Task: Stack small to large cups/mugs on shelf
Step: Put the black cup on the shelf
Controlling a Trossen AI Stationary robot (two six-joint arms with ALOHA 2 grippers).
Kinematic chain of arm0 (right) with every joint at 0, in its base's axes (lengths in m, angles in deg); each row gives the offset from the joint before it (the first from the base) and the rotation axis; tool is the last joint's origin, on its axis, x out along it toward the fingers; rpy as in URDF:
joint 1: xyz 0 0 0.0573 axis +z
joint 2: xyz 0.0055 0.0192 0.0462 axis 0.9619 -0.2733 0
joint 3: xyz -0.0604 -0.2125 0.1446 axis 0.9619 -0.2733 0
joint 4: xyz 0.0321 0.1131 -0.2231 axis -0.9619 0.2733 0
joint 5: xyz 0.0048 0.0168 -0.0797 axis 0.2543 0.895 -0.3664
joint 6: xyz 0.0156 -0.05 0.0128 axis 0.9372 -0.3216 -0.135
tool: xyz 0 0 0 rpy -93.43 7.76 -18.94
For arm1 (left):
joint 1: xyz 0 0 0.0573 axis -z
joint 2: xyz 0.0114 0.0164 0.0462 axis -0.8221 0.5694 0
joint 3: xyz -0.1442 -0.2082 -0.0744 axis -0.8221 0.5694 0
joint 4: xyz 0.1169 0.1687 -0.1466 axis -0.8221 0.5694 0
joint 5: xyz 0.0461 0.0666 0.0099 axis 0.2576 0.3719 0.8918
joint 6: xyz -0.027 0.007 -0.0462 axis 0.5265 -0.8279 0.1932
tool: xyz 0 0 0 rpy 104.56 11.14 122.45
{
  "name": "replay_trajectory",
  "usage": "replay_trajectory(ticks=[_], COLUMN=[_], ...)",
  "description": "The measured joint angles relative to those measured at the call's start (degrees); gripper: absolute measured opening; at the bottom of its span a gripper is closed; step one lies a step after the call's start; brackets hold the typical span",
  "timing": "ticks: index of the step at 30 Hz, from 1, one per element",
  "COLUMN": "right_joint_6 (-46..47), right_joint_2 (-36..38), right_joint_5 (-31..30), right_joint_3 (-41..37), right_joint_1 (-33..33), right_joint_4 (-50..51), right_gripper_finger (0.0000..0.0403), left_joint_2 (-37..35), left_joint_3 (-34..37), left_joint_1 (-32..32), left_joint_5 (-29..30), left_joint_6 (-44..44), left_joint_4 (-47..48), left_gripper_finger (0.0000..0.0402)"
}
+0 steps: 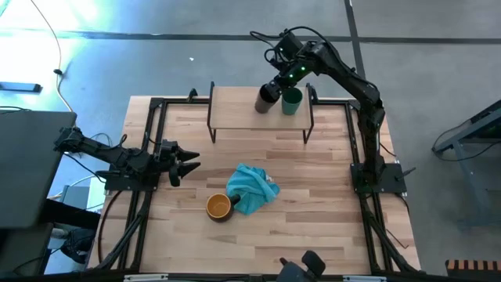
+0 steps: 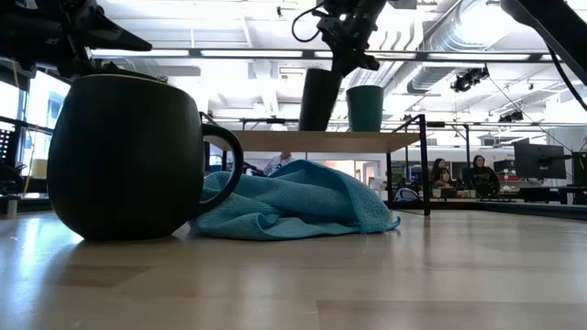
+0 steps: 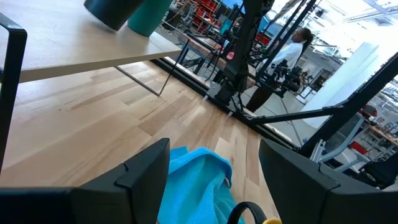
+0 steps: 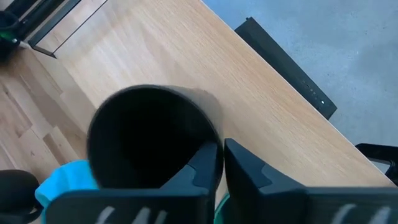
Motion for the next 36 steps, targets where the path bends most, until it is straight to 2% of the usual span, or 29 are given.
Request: replay_trajectory(ticks=[7,36], right_joint_6=[1.0,0.1], right_joint_2=[0.0,-2.4], right_joint_5=[-0.2,1.2], right_joint_3=[0.0,0.0], right_joint_1=[-0.1,0.0], right_joint_4=[-0.4,-2.2], right_gripper_finger=[0.0062,0.0064], left_joint_2=[0.0,0.0], left_joint_3=[0.0,0.0], left_joint_1=[0.0,0.0], left_joint_5=[0.0,0.0], left_joint_6=[0.0,0.0], left_joint_4=[0.0,1.4], left_gripper_finger=[0.0237,0.0237])
